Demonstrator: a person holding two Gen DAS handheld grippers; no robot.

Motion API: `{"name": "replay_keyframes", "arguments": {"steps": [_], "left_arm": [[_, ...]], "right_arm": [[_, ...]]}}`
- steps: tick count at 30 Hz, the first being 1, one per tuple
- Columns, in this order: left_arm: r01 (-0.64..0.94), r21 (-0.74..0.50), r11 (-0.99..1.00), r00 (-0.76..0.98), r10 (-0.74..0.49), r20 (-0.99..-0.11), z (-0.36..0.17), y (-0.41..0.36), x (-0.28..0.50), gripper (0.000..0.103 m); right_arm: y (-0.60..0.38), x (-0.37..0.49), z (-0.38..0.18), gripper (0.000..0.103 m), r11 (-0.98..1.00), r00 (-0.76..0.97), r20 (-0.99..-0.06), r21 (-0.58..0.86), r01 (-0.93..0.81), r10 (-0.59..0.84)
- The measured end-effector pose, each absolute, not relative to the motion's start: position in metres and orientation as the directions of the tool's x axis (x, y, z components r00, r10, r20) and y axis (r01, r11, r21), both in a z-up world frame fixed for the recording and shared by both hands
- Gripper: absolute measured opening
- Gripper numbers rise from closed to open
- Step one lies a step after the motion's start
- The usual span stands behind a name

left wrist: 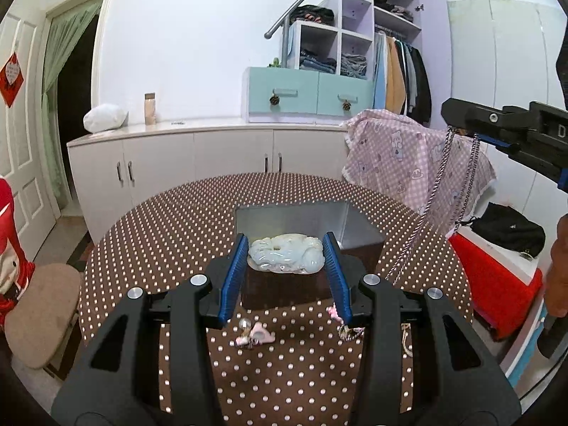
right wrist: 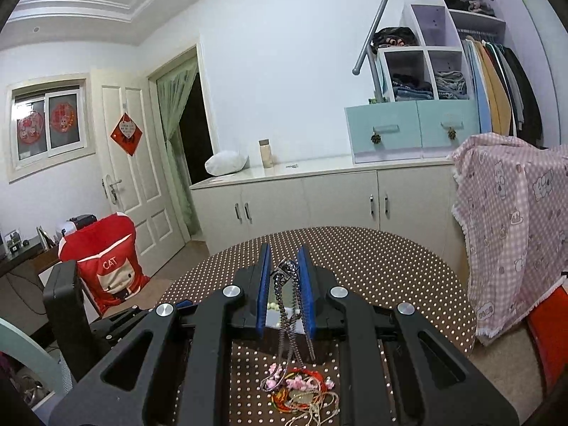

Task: Organize jewelry

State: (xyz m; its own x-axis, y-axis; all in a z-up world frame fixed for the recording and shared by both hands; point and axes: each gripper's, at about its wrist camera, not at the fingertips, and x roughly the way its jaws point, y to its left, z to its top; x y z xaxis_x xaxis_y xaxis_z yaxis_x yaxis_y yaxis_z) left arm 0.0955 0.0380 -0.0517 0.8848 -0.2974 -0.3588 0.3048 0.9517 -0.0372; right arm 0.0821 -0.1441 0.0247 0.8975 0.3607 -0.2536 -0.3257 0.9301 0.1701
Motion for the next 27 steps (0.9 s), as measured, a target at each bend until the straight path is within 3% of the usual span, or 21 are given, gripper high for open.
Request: {"name": "replay_keyframes", "arguments": {"steps": [18, 22, 24, 27], "left_arm": [[0.313, -0.037, 0.949, 0.896, -0.308, -0.318, -0.016, 0.039, 0.115, 0.043], [0.311, -0.030, 0.950, 0.900, -0.304, -0.313, -0.017, 0.044, 0.114, 0.043], [0.307, -0.036, 0.951, 0.895, -0.301, -0.328, -0.023, 0.047, 0.114, 0.043], [0.300, -0.039, 0.953, 0.888, -0.294, -0.353, -0.032, 0.048, 0.113, 0.043]], "right_arm": [[-0.132, 0.094, 0.057, 0.010, 0.931, 0.904, -0.222, 0.101, -0.351, 0.365], [-0.130, 0.100, 0.030, 0.013, 0.935, 0.885, -0.304, 0.087, -0.342, 0.352], [-0.133, 0.107, 0.008, 0.025, 0.940, 0.864, -0.373, 0.107, -0.323, 0.339], [-0.140, 0.118, -0.026, 0.027, 0.947, 0.824, -0.468, 0.158, -0.278, 0.320]]}}
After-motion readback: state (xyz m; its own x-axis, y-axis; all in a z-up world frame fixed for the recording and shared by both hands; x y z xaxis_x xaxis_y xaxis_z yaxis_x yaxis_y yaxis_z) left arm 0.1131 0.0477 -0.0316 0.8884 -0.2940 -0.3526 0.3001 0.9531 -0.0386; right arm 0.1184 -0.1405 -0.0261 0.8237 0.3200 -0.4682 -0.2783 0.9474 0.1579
